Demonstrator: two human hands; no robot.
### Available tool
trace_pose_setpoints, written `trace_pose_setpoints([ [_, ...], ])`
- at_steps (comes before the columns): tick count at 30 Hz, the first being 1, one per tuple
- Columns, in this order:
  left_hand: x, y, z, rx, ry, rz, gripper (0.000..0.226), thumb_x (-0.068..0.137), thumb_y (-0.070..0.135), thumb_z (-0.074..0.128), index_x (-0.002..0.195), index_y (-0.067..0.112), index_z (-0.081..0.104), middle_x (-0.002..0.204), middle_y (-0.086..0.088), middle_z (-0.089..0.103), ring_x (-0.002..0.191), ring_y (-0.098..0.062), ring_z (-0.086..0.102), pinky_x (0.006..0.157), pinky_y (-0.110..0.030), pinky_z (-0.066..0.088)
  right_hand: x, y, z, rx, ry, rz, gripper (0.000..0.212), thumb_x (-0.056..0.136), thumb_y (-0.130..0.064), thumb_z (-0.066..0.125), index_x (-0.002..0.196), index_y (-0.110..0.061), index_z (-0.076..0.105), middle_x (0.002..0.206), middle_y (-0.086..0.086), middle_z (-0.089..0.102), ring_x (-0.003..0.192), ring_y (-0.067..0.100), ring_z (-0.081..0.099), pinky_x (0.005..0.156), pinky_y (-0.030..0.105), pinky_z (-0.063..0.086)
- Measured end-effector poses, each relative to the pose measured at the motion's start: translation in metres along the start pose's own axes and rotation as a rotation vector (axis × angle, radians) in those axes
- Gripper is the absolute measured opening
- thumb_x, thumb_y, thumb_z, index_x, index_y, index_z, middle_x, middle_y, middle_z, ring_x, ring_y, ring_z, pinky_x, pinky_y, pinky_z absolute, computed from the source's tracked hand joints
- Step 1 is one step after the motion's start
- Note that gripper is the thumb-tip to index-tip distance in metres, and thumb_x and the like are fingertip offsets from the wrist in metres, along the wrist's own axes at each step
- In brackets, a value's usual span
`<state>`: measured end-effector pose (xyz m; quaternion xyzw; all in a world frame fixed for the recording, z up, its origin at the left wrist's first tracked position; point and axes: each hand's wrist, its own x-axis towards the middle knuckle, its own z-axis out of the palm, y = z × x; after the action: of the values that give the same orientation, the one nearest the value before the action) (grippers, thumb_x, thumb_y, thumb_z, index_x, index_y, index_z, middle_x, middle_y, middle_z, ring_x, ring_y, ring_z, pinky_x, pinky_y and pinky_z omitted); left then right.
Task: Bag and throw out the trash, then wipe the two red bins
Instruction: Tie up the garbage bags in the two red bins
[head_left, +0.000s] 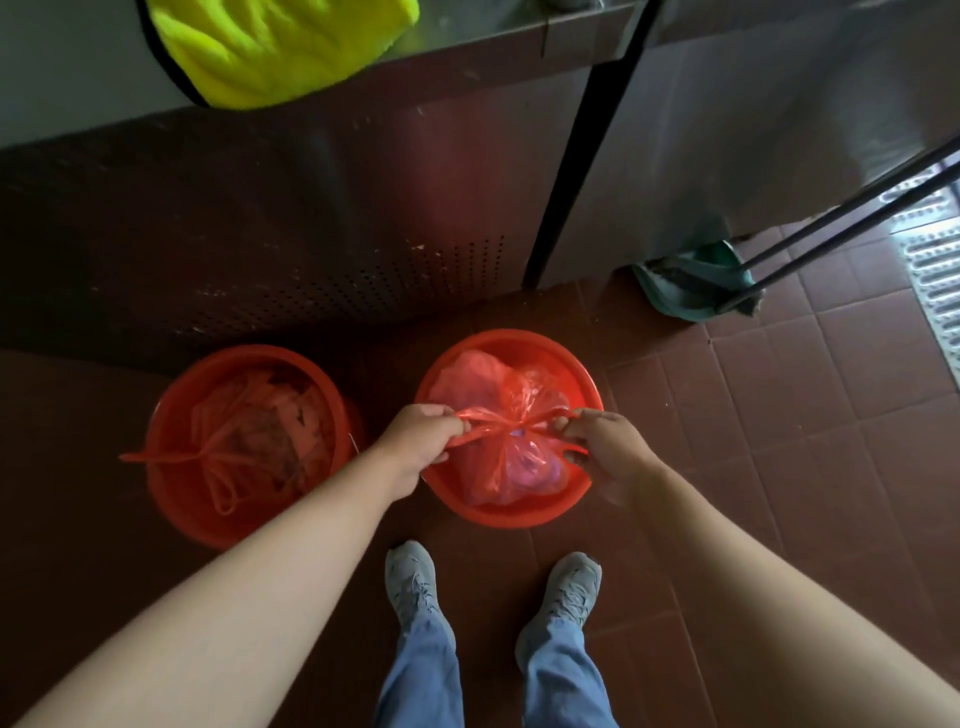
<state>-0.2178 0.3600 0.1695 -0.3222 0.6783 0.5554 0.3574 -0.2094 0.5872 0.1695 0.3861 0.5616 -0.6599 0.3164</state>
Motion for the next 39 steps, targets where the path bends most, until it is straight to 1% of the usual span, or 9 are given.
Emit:
trace_pose_setpoints([
  [4,-0.02,0.01,0.016,-0.028,-0.065,0.107,0.01,0.089,0.01,0.065,0.089,0.021,0.066,0.091,-0.001,0.067,0.085,-0.012,0.059,0.073,-0.026,0.044,-0.008,-0.004,0.027,-0.013,-0.002,-0.076,0.028,0.085,0.01,0.055,0.084,-0.009,0.076,0.091,0.008,0.073,0.079,0.015,0.064,0.057,0.022,0.047],
  [11,-0.05,0.018,0.028,0.263,-0.064,0.23,0.024,0.088,0.006,0.06,0.104,0.014,0.074,0.098,-0.004,0.074,0.09,-0.019,0.067,0.08,-0.03,0.051,-0.017,-0.012,0.059,-0.073,0.016,0.159,0.017,0.092,-0.031,0.064,0.09,-0.018,0.074,0.084,-0.001,0.073,0.068,0.014,0.06,0.058,0.027,0.038],
  [15,-0.064,0.029,0.027,0.373,-0.023,0.322,0.025,0.088,0.008,0.062,0.108,0.015,0.075,0.107,0.008,0.058,0.105,-0.008,0.054,0.085,-0.01,0.038,-0.034,-0.033,0.066,-0.124,0.03,0.174,0.012,0.09,-0.018,0.072,0.099,-0.01,0.071,0.093,0.012,0.068,0.059,0.014,0.054,0.046,0.024,0.033],
  [18,-0.08,0.038,0.023,0.469,0.123,0.381,0.023,0.09,0.014,0.062,0.108,0.016,0.076,0.121,-0.002,0.06,0.115,-0.016,0.055,0.104,-0.021,0.036,-0.054,-0.059,0.067,-0.204,0.066,0.102,0.004,0.086,-0.012,0.074,0.086,-0.012,0.069,0.074,0.006,0.059,0.049,0.012,0.043,0.045,0.024,0.029],
  [20,-0.095,0.043,0.016,0.451,0.232,0.414,0.018,0.091,0.015,0.061,0.099,0.016,0.077,0.114,-0.004,0.065,0.111,-0.02,0.059,0.099,-0.025,0.04,-0.069,-0.078,0.069,-0.233,0.082,0.063,0.004,0.085,-0.012,0.073,0.087,-0.012,0.07,0.067,0.004,0.056,0.044,0.011,0.039,0.042,0.022,0.026],
  [24,-0.129,0.054,-0.013,0.499,0.347,0.307,0.014,0.092,0.021,0.056,0.09,0.018,0.069,0.103,-0.008,0.068,0.103,-0.031,0.064,0.087,-0.033,0.048,-0.113,-0.114,0.079,-0.292,0.003,0.025,0.008,0.083,-0.014,0.074,0.077,-0.009,0.07,0.056,0.004,0.056,0.038,0.01,0.036,0.042,0.021,0.024],
  [28,-0.162,0.074,-0.041,0.676,0.257,0.053,0.033,0.093,0.029,0.049,0.112,0.012,0.069,0.118,-0.013,0.069,0.113,-0.034,0.064,0.092,-0.034,0.05,-0.158,-0.142,0.098,-0.339,-0.084,0.0,0.015,0.086,-0.017,0.072,0.075,-0.009,0.069,0.053,0.003,0.05,0.037,0.011,0.039,0.042,0.022,0.027],
  [31,-0.199,0.093,-0.056,0.738,0.269,0.07,0.038,0.095,0.03,0.048,0.119,0.008,0.067,0.124,-0.015,0.067,0.115,-0.036,0.062,0.093,-0.033,0.049,-0.197,-0.154,0.109,-0.409,-0.098,-0.027,0.016,0.082,-0.009,0.075,0.072,-0.012,0.062,0.052,0.003,0.044,0.041,0.013,0.038,0.044,0.023,0.028],
  [39,-0.294,0.116,-0.093,0.756,0.319,0.184,0.032,0.092,0.023,0.048,0.114,0.008,0.066,0.123,-0.015,0.067,0.113,-0.037,0.061,0.088,-0.033,0.047,-0.293,-0.164,0.122,-1.148,0.196,-0.449,0.013,0.088,-0.018,0.06,0.084,-0.008,0.068,0.081,0.009,0.067,0.072,0.027,0.063,0.061,0.03,0.047],
])
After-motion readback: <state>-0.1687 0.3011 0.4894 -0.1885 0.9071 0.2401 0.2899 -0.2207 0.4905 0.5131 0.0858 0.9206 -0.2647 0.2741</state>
